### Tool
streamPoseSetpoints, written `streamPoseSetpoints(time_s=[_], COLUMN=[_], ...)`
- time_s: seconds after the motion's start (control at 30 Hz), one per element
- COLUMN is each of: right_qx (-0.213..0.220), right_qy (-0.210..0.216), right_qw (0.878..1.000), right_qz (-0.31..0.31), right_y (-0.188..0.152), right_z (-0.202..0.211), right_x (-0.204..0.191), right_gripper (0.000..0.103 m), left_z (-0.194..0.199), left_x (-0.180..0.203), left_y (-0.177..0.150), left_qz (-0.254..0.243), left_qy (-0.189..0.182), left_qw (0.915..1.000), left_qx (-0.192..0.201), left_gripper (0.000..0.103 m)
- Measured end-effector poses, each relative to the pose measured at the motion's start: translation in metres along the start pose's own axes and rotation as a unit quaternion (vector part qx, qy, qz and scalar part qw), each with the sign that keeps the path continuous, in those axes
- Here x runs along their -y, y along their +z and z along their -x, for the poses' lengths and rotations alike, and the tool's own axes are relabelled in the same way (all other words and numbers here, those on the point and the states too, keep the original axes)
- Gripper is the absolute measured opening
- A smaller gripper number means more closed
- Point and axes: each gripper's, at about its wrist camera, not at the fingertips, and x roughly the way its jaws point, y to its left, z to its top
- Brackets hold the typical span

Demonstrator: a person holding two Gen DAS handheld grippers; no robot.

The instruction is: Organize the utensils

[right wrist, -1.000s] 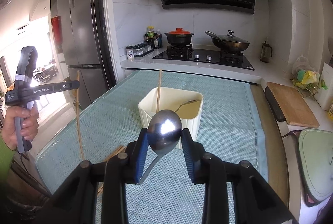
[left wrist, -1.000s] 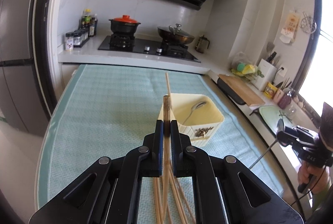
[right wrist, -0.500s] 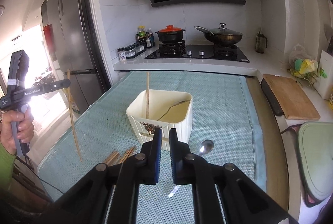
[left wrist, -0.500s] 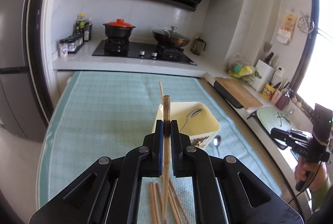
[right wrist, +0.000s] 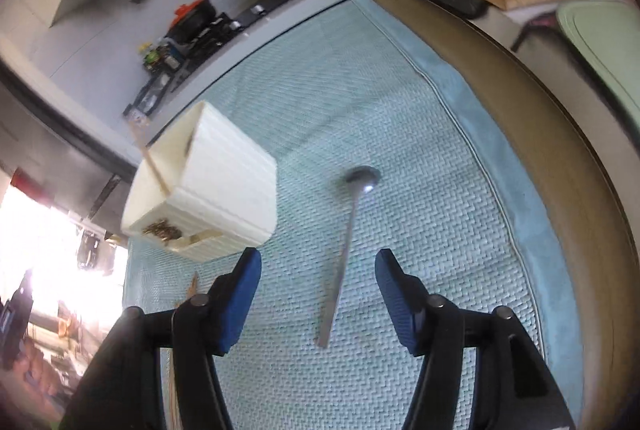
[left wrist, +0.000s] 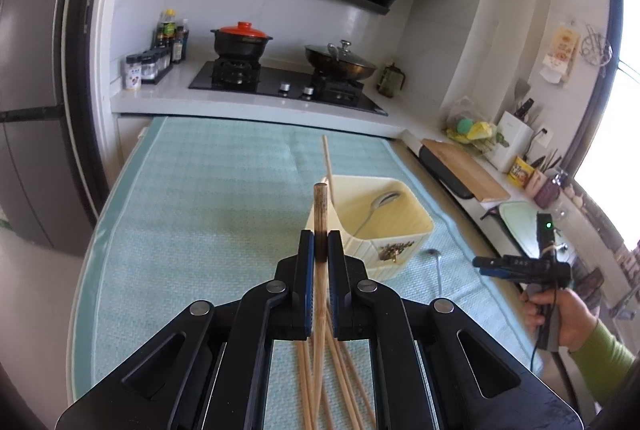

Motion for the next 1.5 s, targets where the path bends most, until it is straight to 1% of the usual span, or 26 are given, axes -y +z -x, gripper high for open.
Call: streamPoseSetpoints(time_s=[0.07, 0.17, 0.23, 0.4, 0.43, 0.5, 0.57, 0.6, 0.63, 0.67, 0.7, 0.73, 0.77, 0.8, 0.87, 1.0, 1.17, 1.23, 1.33, 1.43, 1.5], right_qx=[-0.01, -0.036, -0.048, -0.06, -0.053, -0.054, -0.053, -0.051, -0.053, -0.055, -0.053, -0.049, -0.046, -0.042, -0.033, -0.009, 0.034, 0.048, 0.07, 0.093, 0.1], right_qy=[-0.01, -0.003, -0.011, -0.035, -0.038, -0.036, -0.036, -0.038, -0.04, -0.039, -0.034, -0.023, -0.015, -0.011, 0.01, 0.042, 0.088, 0.098, 0.1, 0.076, 0.079], right_qw=[1.0, 0.999, 0.998, 0.997, 0.998, 0.998, 0.998, 0.997, 0.997, 0.997, 0.996, 0.996, 0.996, 0.997, 0.998, 0.999, 0.994, 0.992, 0.987, 0.976, 0.971], right_qz=[-0.012, -0.025, -0.029, -0.023, -0.017, -0.016, -0.027, -0.031, -0.038, -0.049, -0.063, -0.071, -0.071, -0.067, -0.05, 0.001, 0.054, 0.069, 0.109, 0.181, 0.205], right_y=[0.005, 0.013, 0.016, 0.028, 0.031, 0.037, 0.042, 0.044, 0.046, 0.05, 0.051, 0.053, 0.054, 0.054, 0.05, 0.034, 0.011, 0.003, -0.01, -0.024, -0.03], right_z=[-0.016, -0.041, -0.057, -0.094, -0.097, -0.105, -0.109, -0.11, -0.112, -0.115, -0.117, -0.117, -0.116, -0.112, -0.099, -0.06, 0.002, 0.022, 0.048, 0.073, 0.084], right_x=[0.006, 0.009, 0.008, 0.001, -0.003, -0.01, -0.012, -0.012, -0.01, -0.008, -0.004, -0.002, -0.002, -0.002, -0.005, -0.028, -0.058, -0.067, -0.084, -0.109, -0.123], right_gripper=[0.061, 0.061, 0.061, 0.061, 0.061, 0.061, 0.055, 0.049, 0.035, 0.023, 0.02, 0.011, 0.005, 0.005, 0.005, 0.004, 0.005, 0.005, 0.005, 0.005, 0.005], left_z=[-0.001, -0.004, -0.006, -0.008, -0.008, -0.009, -0.01, -0.01, -0.011, -0.011, -0.012, -0.012, -0.013, -0.012, -0.011, -0.008, -0.007, -0.006, -0.006, -0.005, -0.004], left_x=[-0.002, -0.004, -0.005, -0.004, -0.004, -0.005, -0.006, -0.007, -0.008, -0.009, -0.01, -0.011, -0.011, -0.012, -0.012, -0.011, -0.006, -0.003, 0.001, 0.004, 0.006], left_y=[-0.001, -0.002, -0.003, -0.004, -0.005, -0.005, -0.005, -0.005, -0.005, -0.005, -0.005, -0.005, -0.006, -0.006, -0.005, -0.005, -0.006, -0.006, -0.008, -0.008, -0.006], left_qz=[0.001, 0.004, 0.005, 0.0, -0.002, -0.002, -0.002, -0.001, 0.0, 0.0, 0.0, 0.001, 0.001, 0.002, 0.004, 0.006, 0.006, 0.006, 0.003, 0.001, 0.002], left_qy=[0.001, 0.002, 0.002, 0.003, 0.004, 0.005, 0.007, 0.007, 0.007, 0.008, 0.008, 0.009, 0.009, 0.008, 0.006, 0.002, -0.002, -0.005, -0.007, -0.009, -0.011], left_qw=[1.0, 1.0, 1.0, 0.9999, 0.9999, 0.9999, 0.9998, 0.9998, 0.9998, 0.9998, 0.9998, 0.9997, 0.9997, 0.9997, 0.9998, 0.9999, 0.9999, 0.9999, 0.9999, 0.9999, 0.9999], left_qx=[-0.002, -0.005, -0.008, -0.012, -0.013, -0.015, -0.017, -0.017, -0.018, -0.019, -0.021, -0.022, -0.023, -0.023, -0.02, -0.014, -0.01, -0.009, -0.008, -0.006, -0.004], left_gripper=[0.004, 0.004, 0.004, 0.004, 0.004, 0.004, 0.004, 0.004, 0.004, 0.004, 0.004, 0.004, 0.004, 0.004, 0.004, 0.004, 0.004, 0.004, 0.004, 0.004, 0.004])
